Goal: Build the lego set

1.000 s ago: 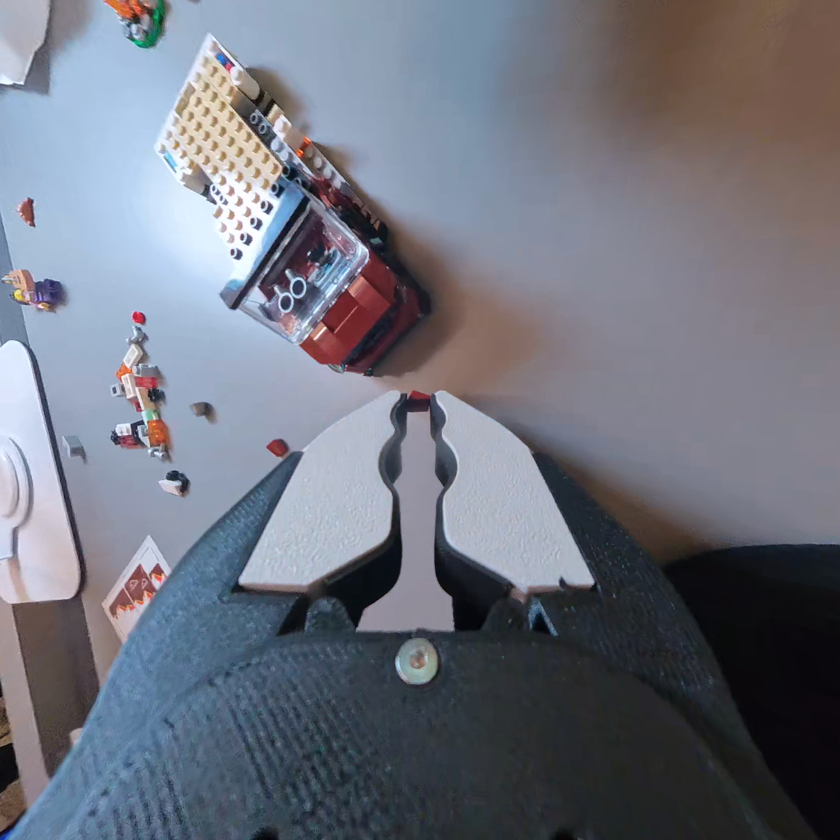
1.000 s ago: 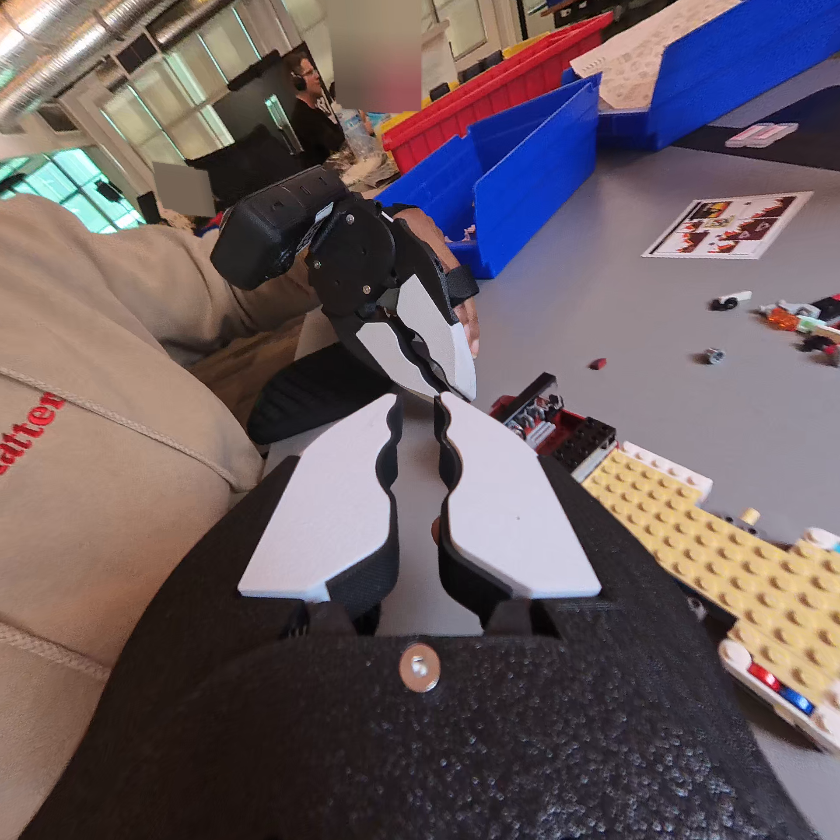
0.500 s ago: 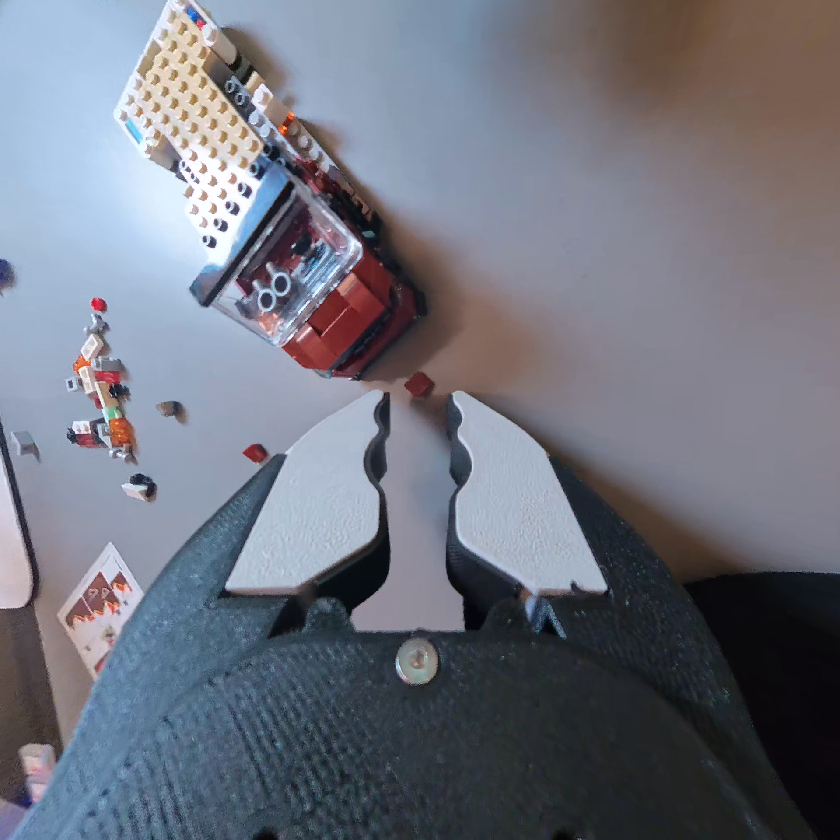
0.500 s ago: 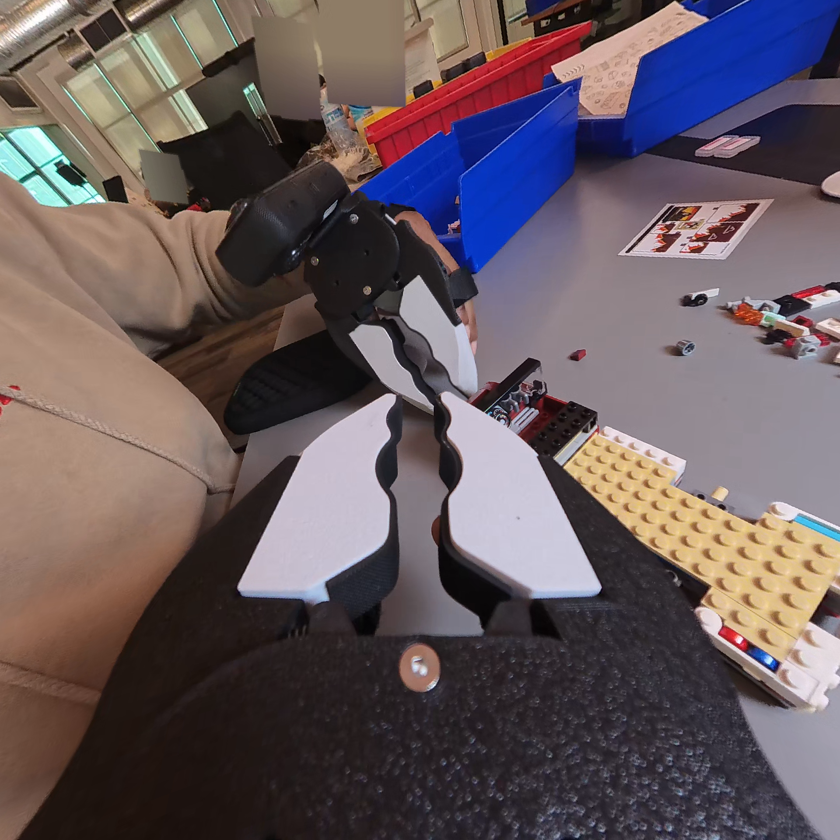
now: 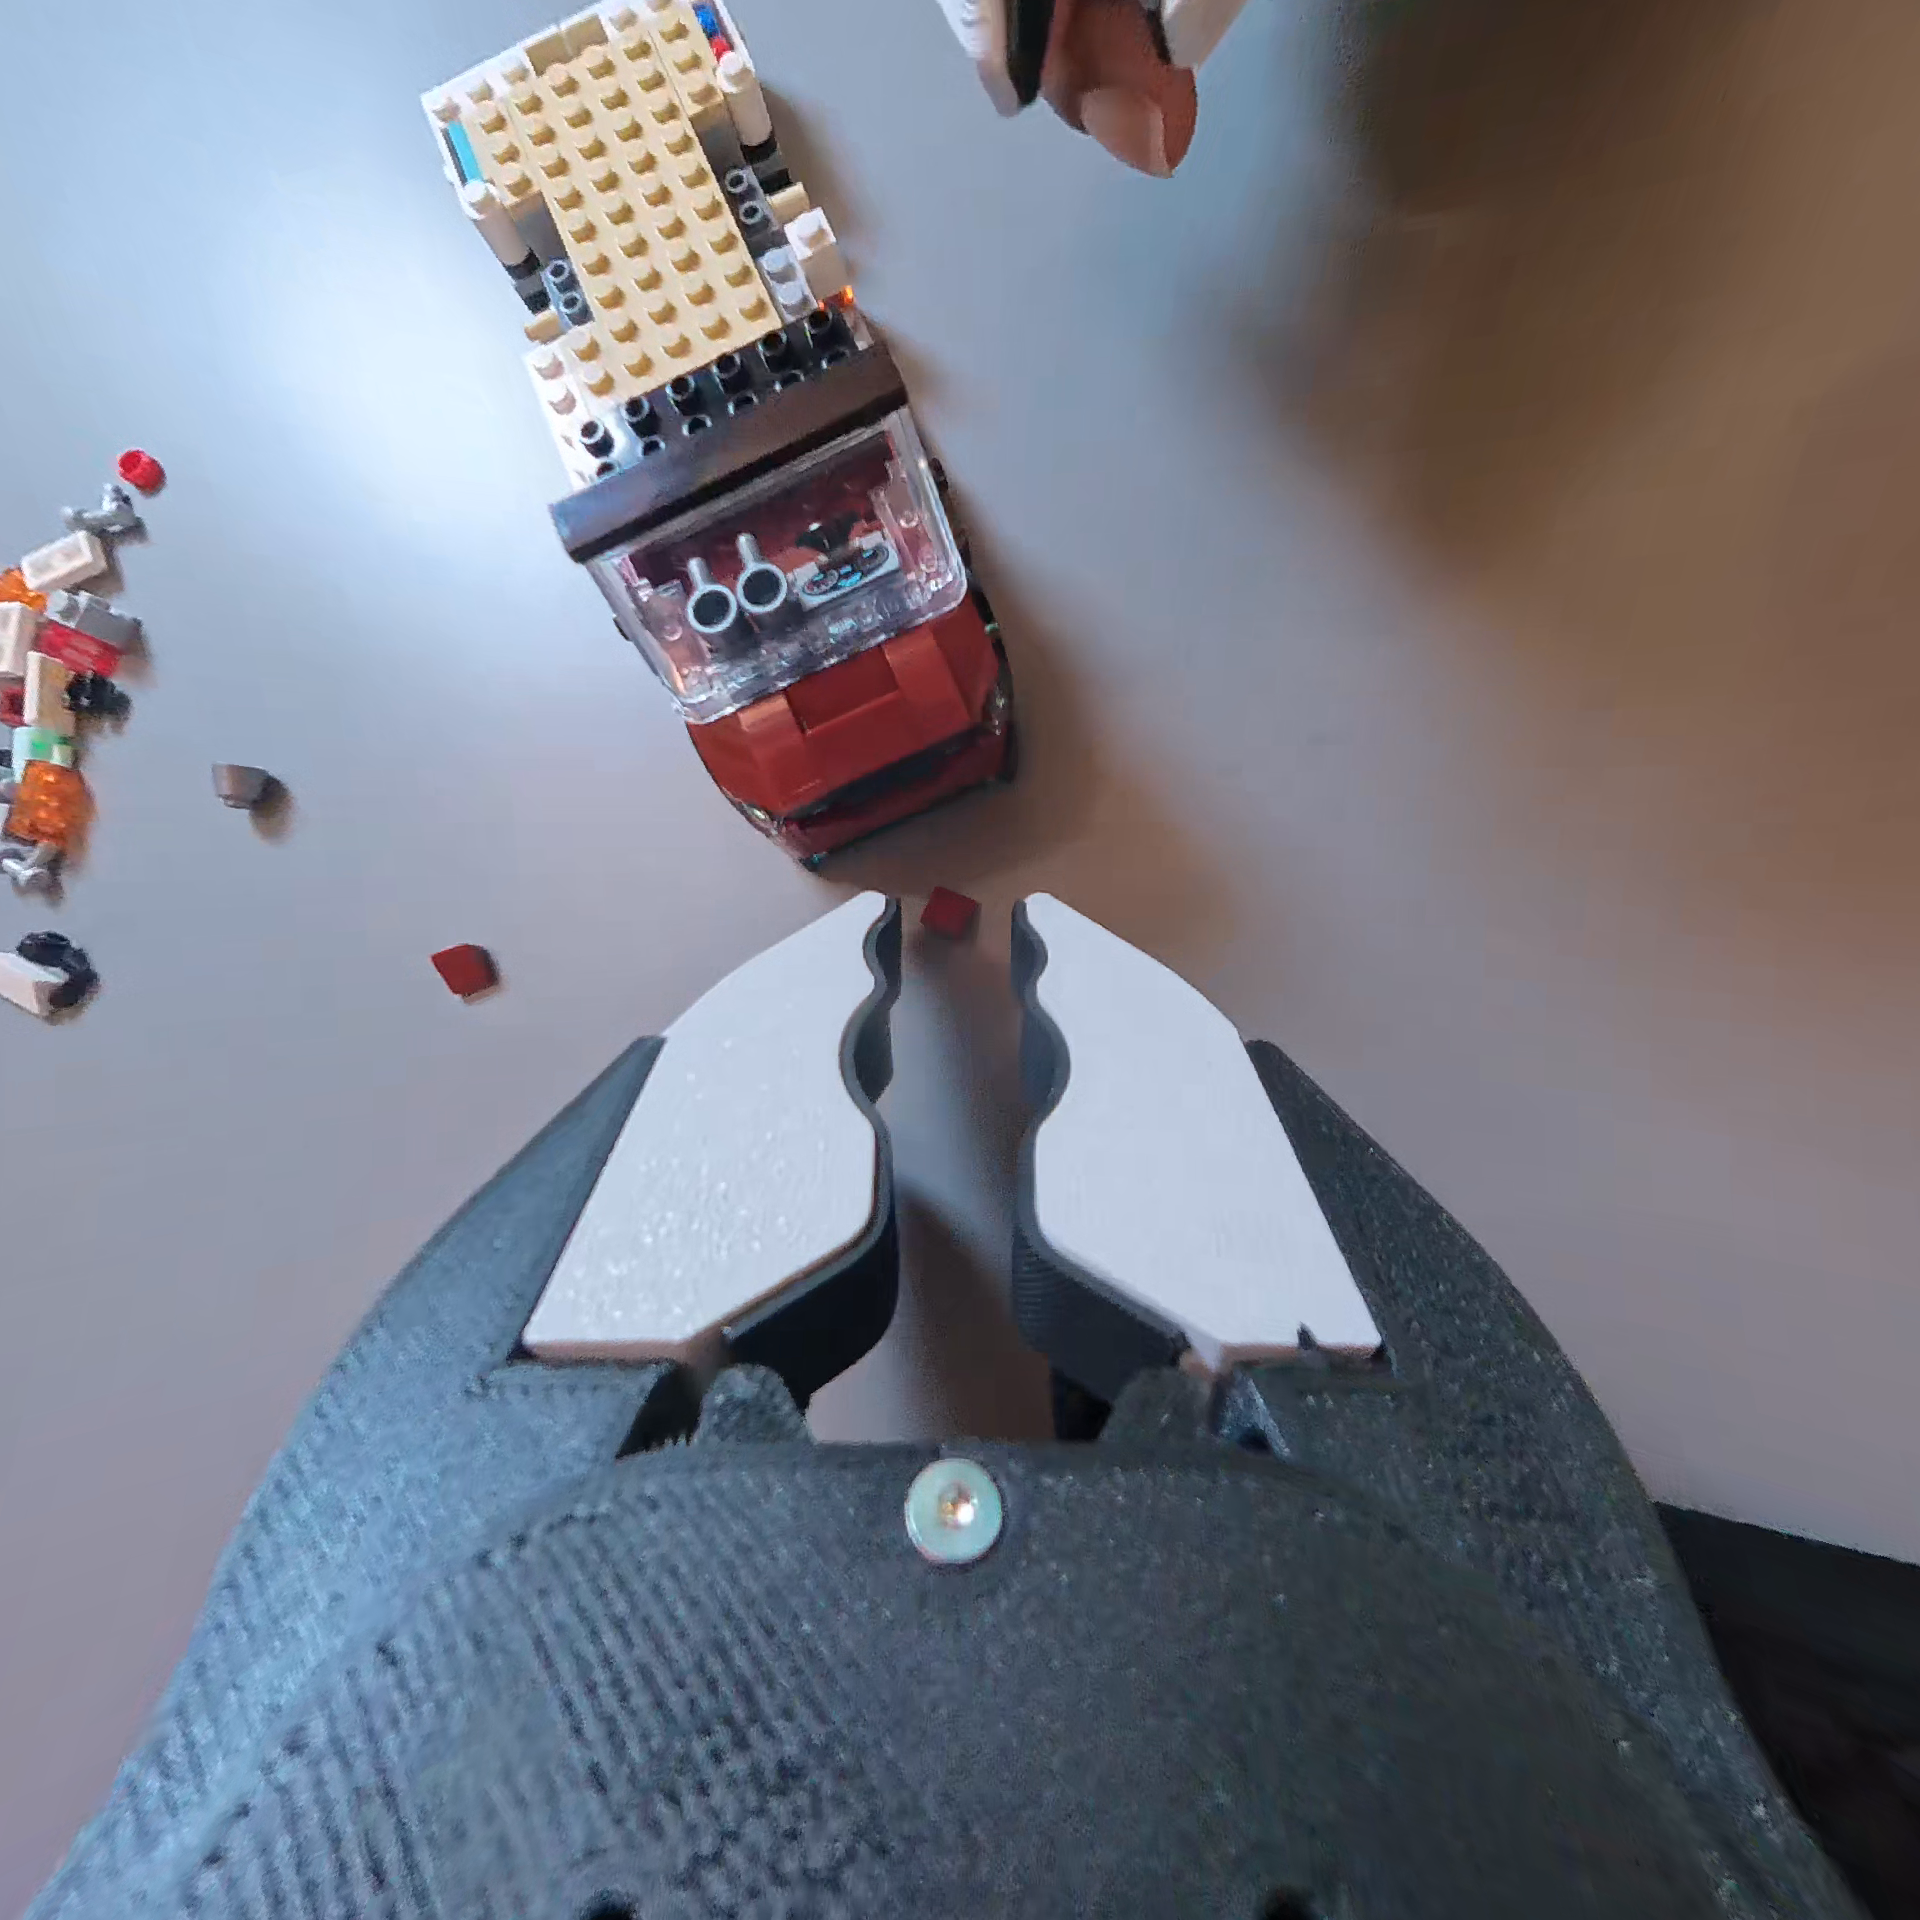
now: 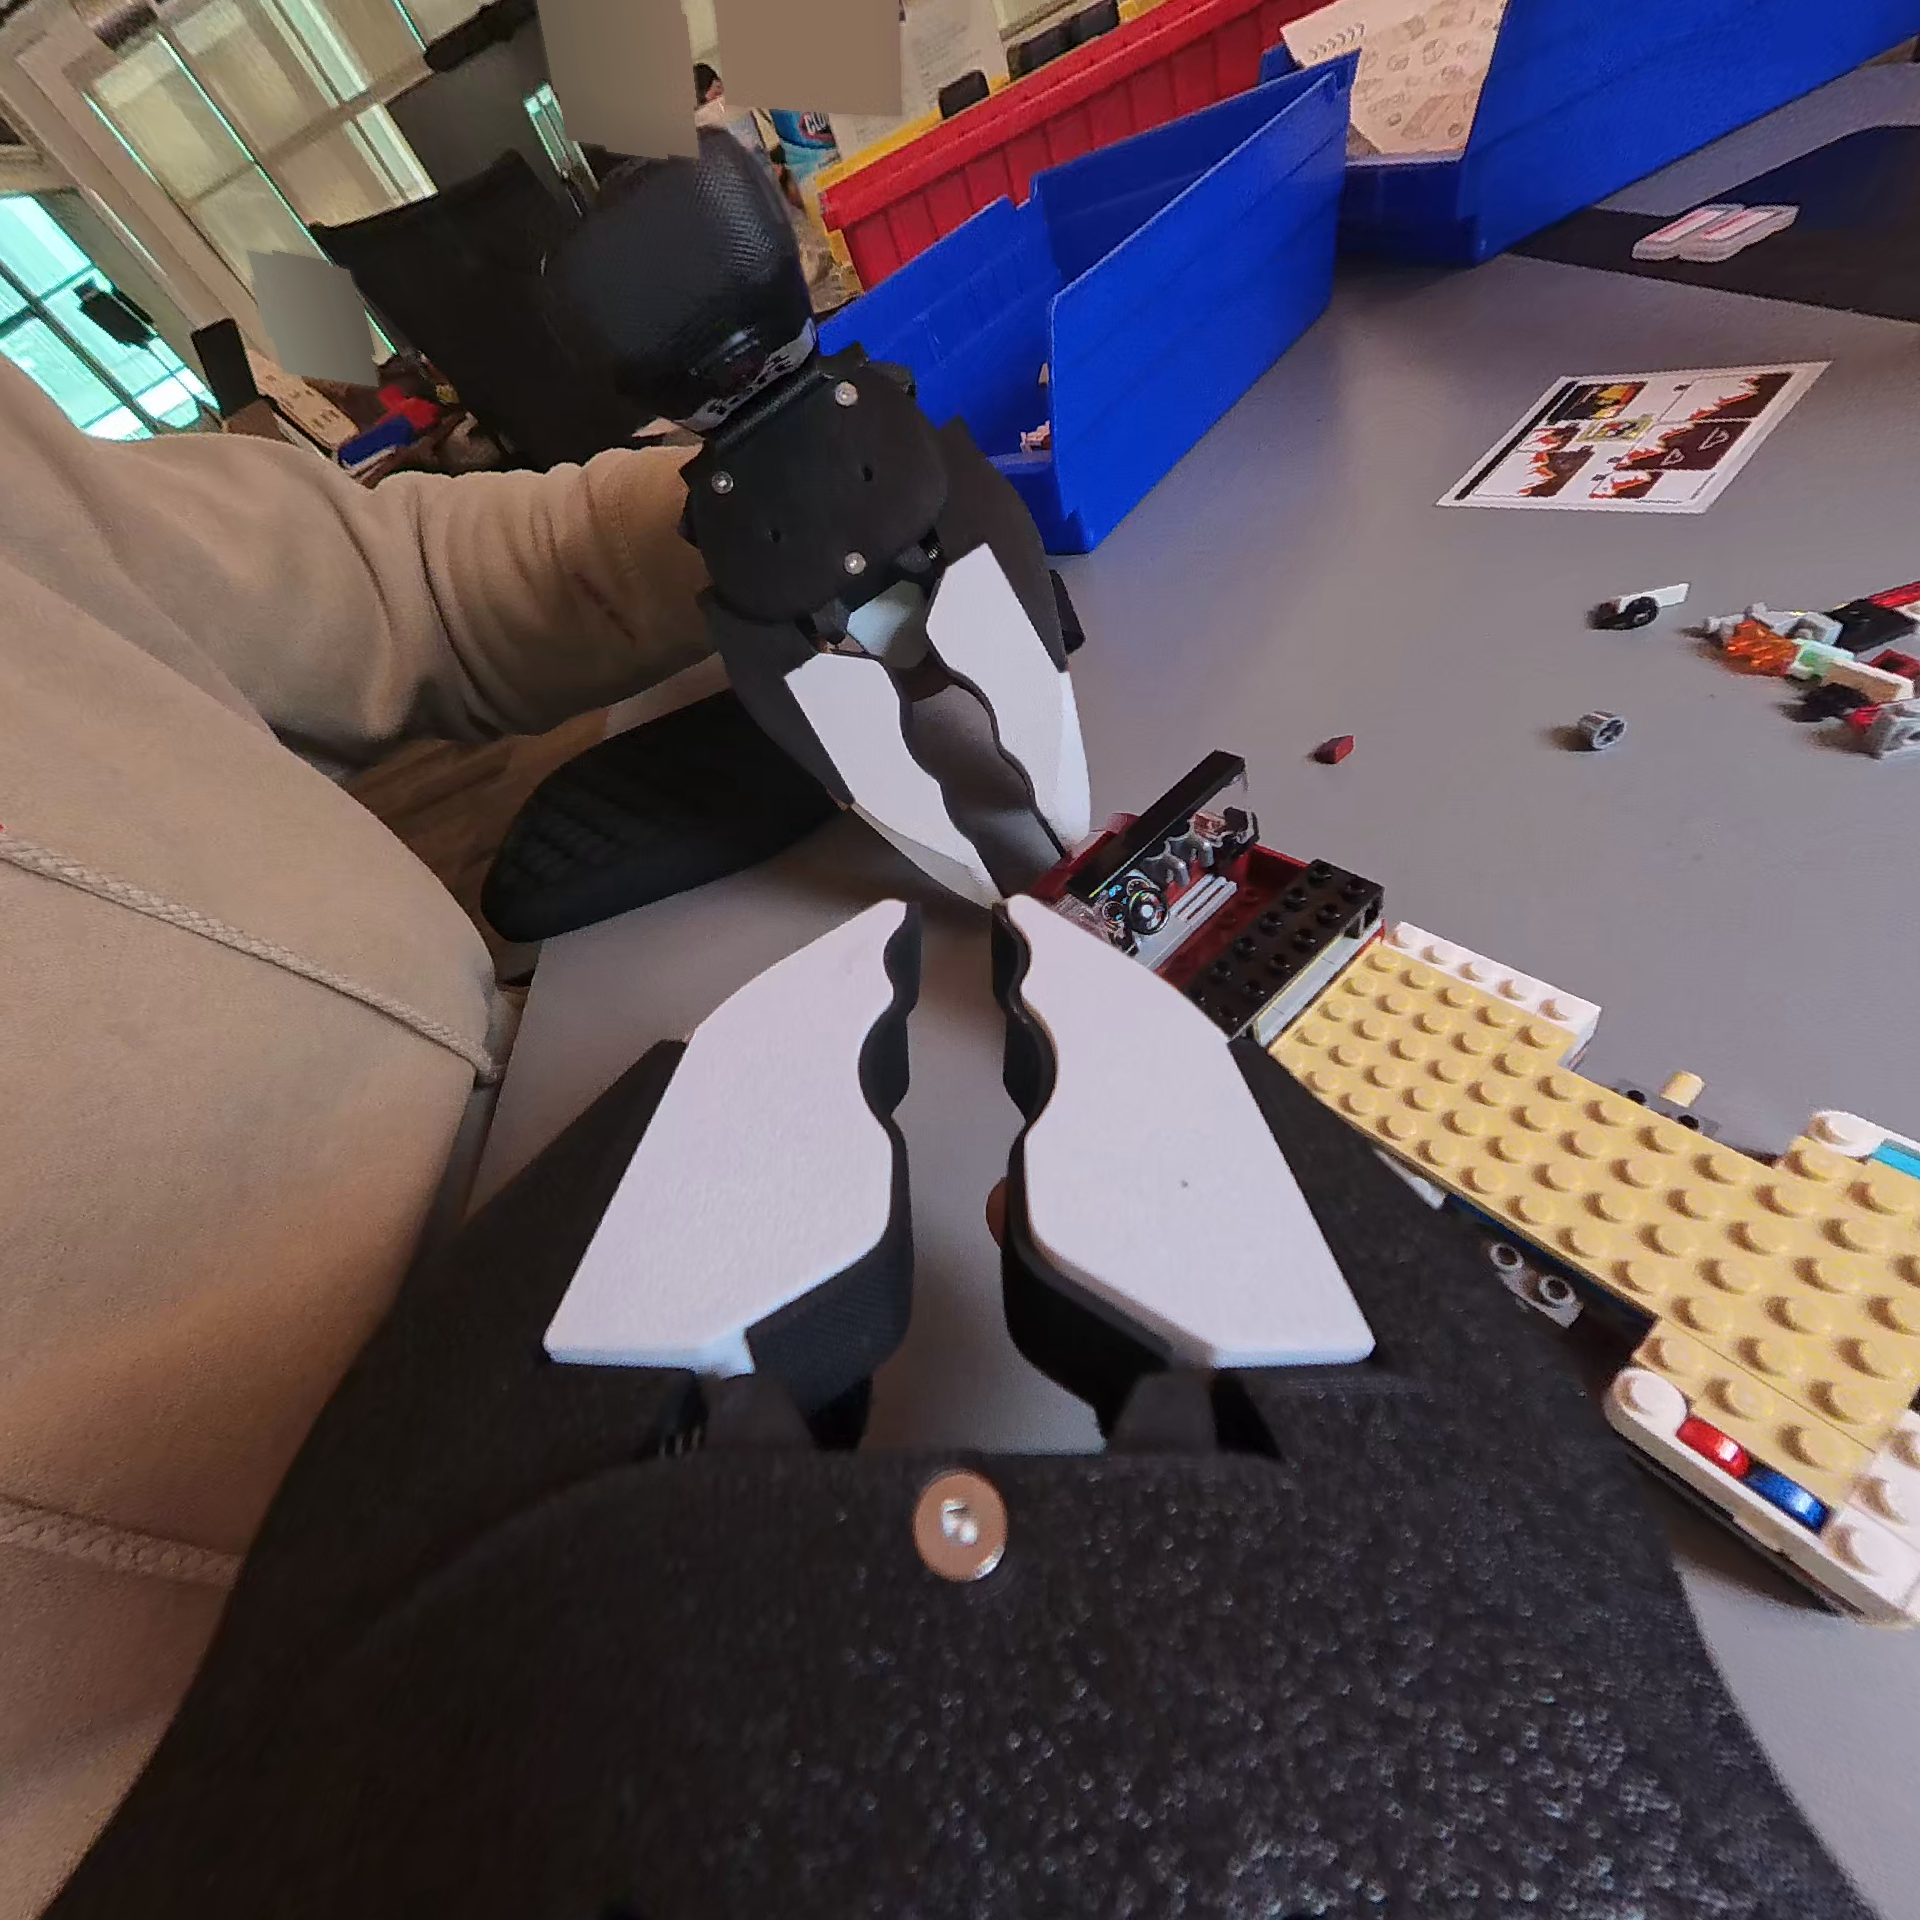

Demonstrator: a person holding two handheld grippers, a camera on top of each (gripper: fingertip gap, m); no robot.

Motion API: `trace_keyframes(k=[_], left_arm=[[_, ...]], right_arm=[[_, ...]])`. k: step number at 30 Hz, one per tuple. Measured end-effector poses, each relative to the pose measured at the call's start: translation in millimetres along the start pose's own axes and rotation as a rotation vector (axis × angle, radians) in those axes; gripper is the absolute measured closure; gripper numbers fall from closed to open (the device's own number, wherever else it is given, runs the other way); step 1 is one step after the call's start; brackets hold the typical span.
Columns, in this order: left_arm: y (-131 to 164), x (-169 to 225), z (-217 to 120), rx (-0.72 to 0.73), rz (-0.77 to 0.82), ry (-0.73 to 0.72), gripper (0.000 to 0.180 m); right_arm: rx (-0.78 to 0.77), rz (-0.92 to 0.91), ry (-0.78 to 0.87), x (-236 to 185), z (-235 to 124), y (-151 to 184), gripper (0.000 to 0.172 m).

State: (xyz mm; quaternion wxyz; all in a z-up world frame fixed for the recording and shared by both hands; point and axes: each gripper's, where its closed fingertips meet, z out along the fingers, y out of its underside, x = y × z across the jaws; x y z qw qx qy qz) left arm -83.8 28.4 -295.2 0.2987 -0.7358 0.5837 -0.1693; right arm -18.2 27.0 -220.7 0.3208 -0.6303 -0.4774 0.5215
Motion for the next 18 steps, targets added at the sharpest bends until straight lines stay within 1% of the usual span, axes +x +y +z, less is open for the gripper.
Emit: trace_keyframes(k=[7, 14, 17, 18], left_arm=[[0, 10, 8, -0.009, 0.020, 0.071, 0.172], [-7, 27, 11, 0.011, 0.054, 0.118, 0.172], [-15, 33, 12, 0.033, 0.068, 0.117, 0.158], [-20, 31, 10, 0.062, 0.061, 0.106, 0.156]], right_arm=[[-0.015, -0.003, 0.004, 1, 0, 4, 0.159], [-0.023, -0.013, 0.001, 0, 1, 6, 0.159], [-0.026, -0.020, 0.009, 1, 0, 7, 0.159], [-0.027, -0.024, 0.015, 2, 0, 7, 0.159]])
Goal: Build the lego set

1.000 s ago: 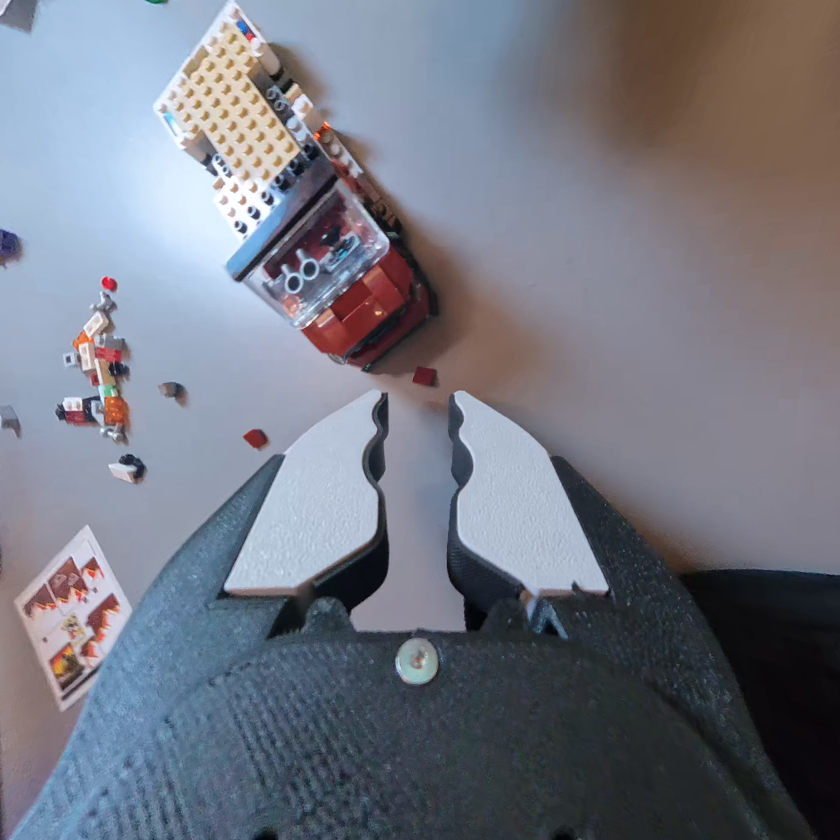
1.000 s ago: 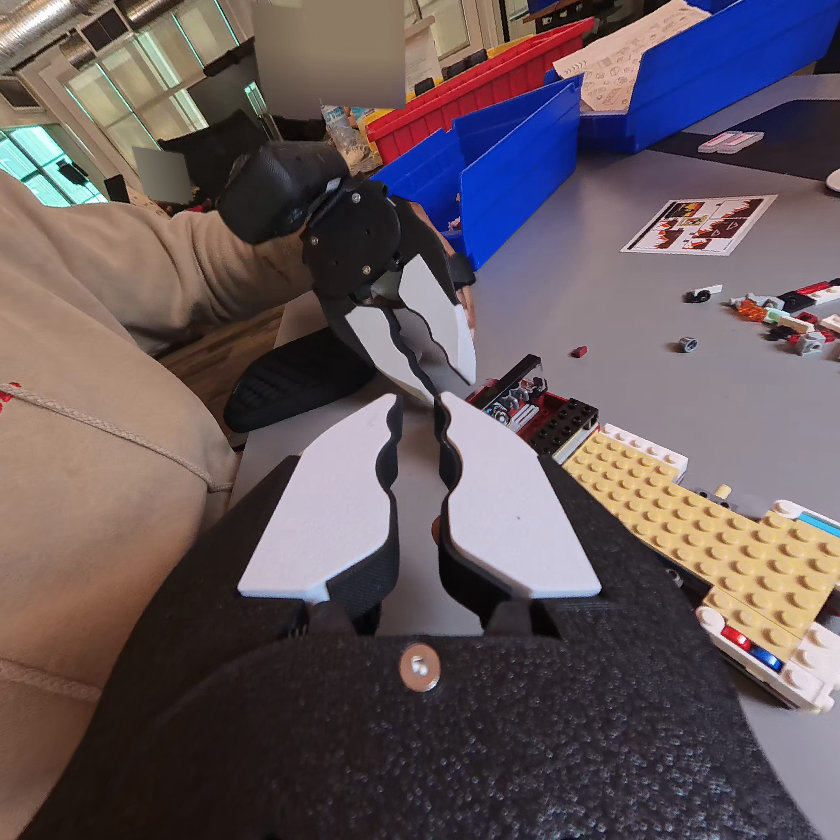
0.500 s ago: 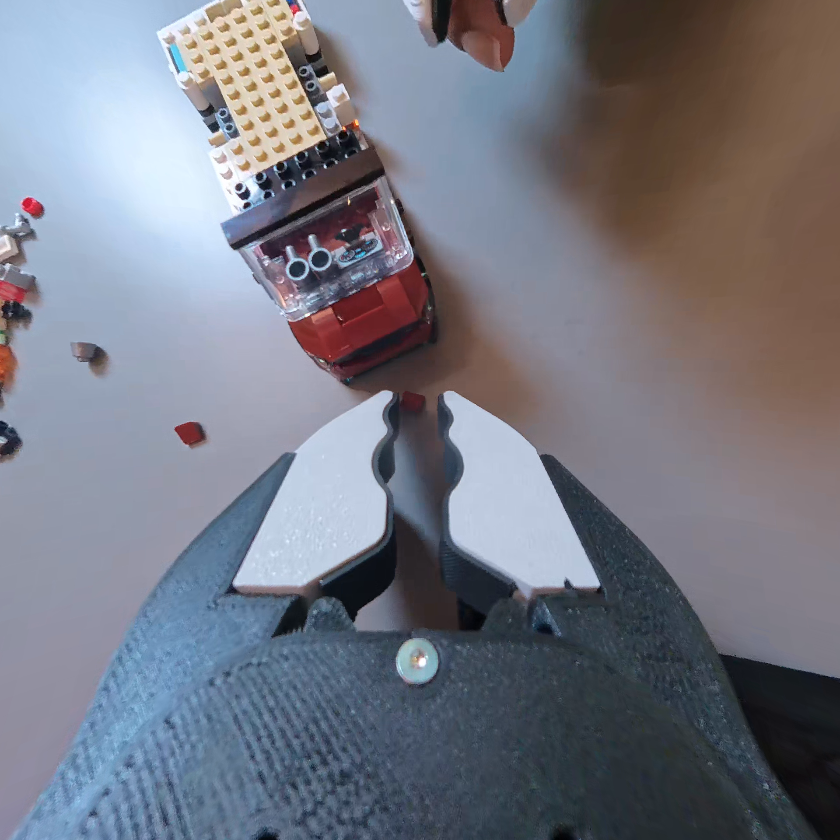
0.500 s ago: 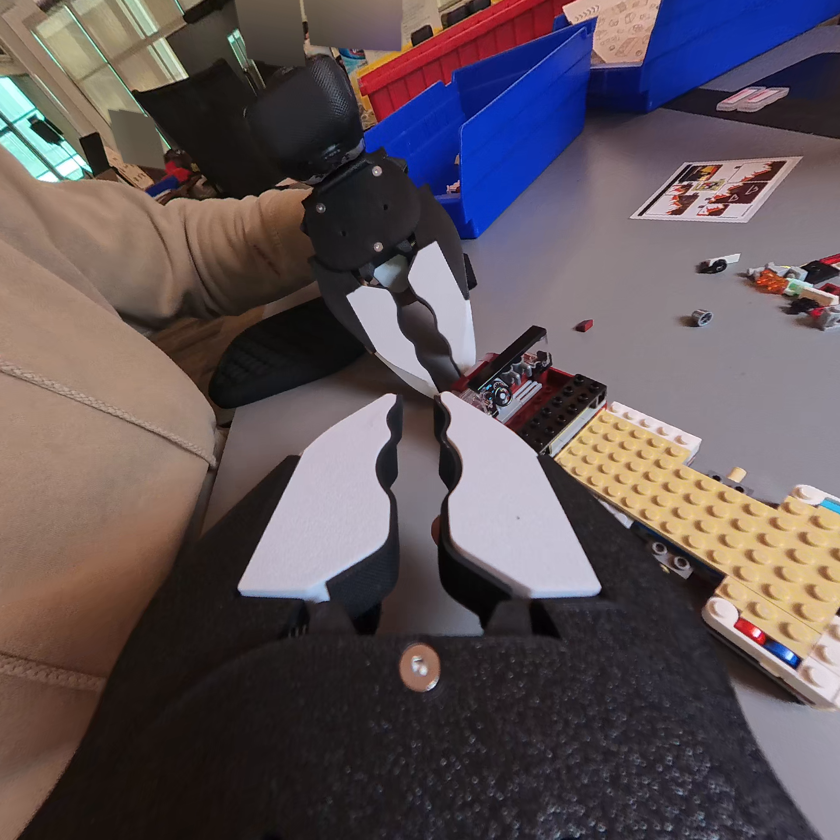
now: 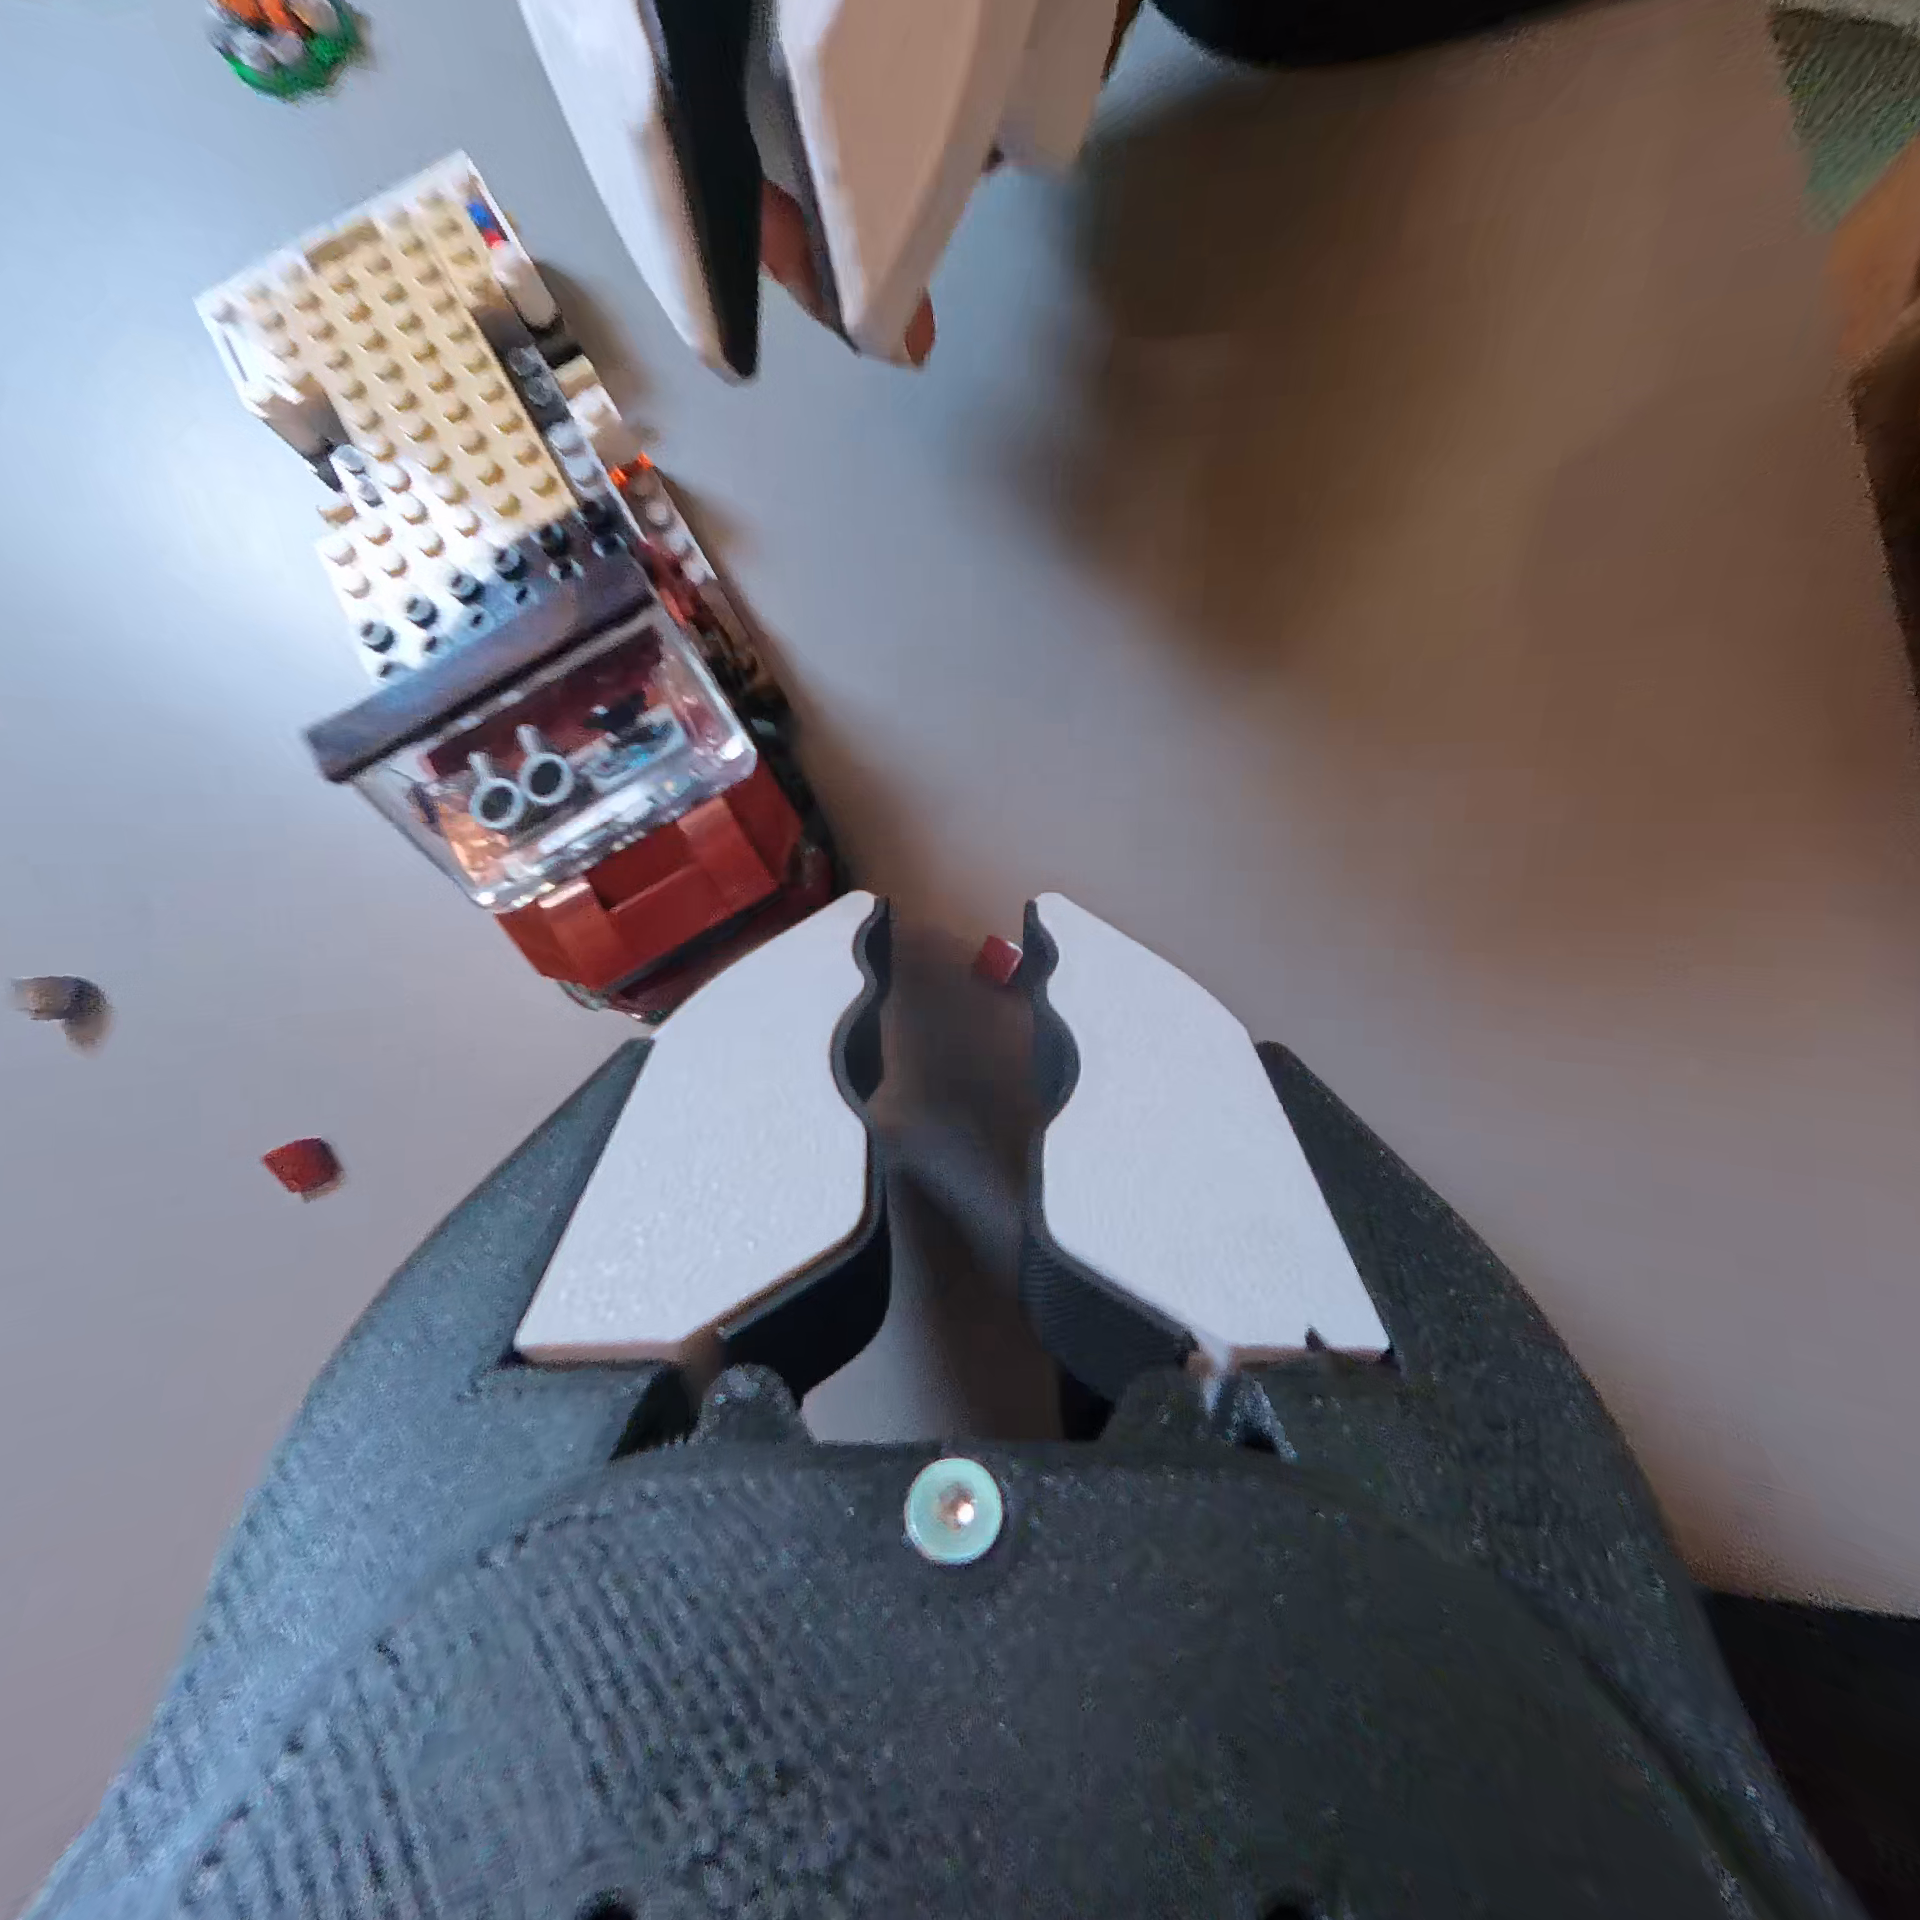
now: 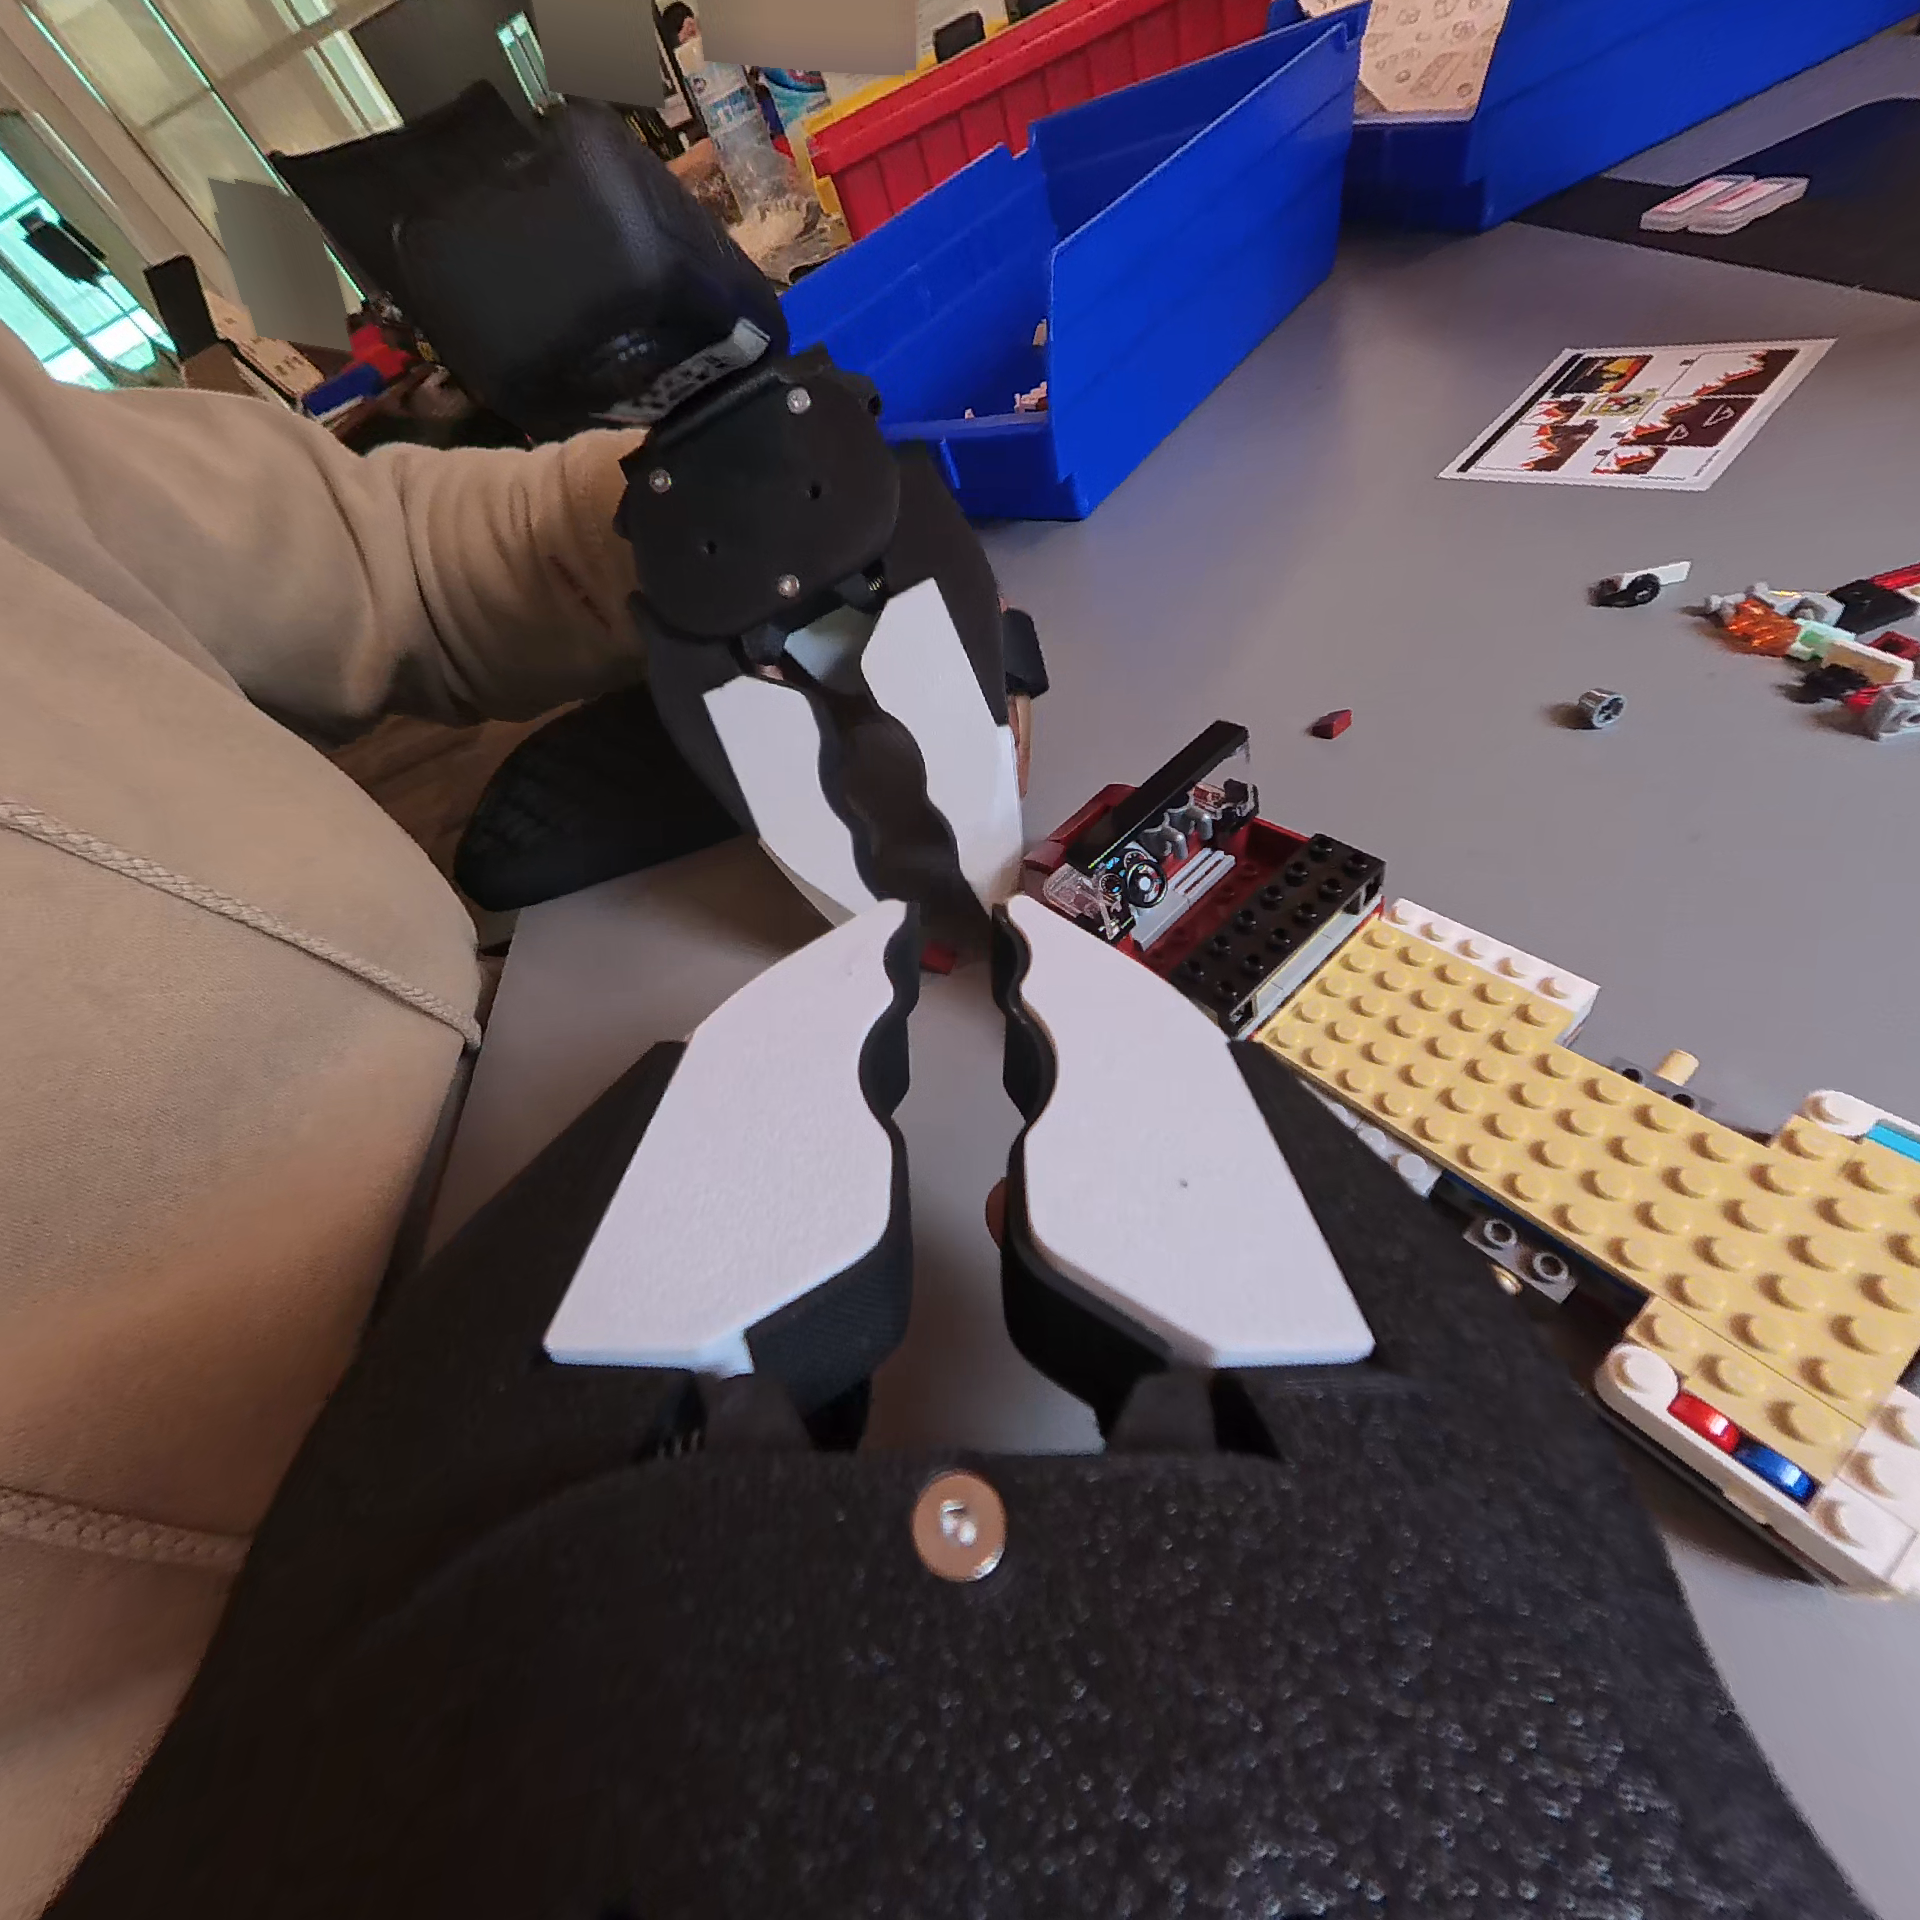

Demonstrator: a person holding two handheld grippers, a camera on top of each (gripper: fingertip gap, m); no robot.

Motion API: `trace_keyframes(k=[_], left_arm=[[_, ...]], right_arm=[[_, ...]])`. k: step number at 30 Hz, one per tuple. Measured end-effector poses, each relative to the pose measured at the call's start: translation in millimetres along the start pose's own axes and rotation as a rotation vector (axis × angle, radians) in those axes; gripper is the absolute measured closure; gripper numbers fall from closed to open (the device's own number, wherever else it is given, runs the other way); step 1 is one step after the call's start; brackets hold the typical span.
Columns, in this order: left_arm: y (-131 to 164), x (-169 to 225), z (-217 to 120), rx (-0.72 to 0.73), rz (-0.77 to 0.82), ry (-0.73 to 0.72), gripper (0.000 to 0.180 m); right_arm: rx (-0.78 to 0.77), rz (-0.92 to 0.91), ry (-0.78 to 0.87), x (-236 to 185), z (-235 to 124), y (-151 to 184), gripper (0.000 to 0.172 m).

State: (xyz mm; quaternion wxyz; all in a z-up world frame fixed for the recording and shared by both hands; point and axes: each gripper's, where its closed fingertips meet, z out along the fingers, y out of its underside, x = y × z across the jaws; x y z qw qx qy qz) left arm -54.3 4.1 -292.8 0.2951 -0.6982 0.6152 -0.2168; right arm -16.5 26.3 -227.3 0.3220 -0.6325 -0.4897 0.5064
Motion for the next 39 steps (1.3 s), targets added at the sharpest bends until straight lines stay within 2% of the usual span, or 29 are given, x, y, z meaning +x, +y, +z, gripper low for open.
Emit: trace_keyframes(k=[4, 7, 12, 15, 18, 22, 29, 35, 39], left_arm=[[-18, -19, -22, 0.149, -0.099, -0.075, 0.154], [-17, -37, -32, 0.209, -0.161, -0.159, 0.142], [-13, -51, -23, 0.204, -0.192, -0.225, 0.119], [-13, -51, -7, 0.171, -0.189, -0.225, 0.114], [-15, -53, -1, 0.163, -0.170, -0.258, 0.124], [-14, -54, -3, 0.188, -0.217, -0.266, 0.126], [-14, -60, -12, 0.257, -0.444, -0.168, 0.126], [-6, -64, -12, 0.194, -0.315, -0.285, 0.126], [-1, -64, -14, 0.190, -0.257, -0.312, 0.126]], right_arm=[[0.018, -0.023, 0.035, 3, -4, -4, 0.159], [0.031, -0.028, 0.064, 9, -7, -7, 0.159], [0.010, -0.067, 0.122, 18, -5, -3, 0.159], [-0.038, -0.110, 0.141, 18, 0, 4, 0.159], [-0.093, -0.171, 0.166, 17, 6, 13, 0.159], [-0.144, -0.251, 0.185, 15, 13, 21, 0.159], [-0.296, -0.394, 0.149, -5, 36, 43, 0.159], [-0.510, -0.386, 0.126, -12, 58, 54, 0.158], [-0.667, -0.437, 0.119, -7, 68, 58, 0.154]])
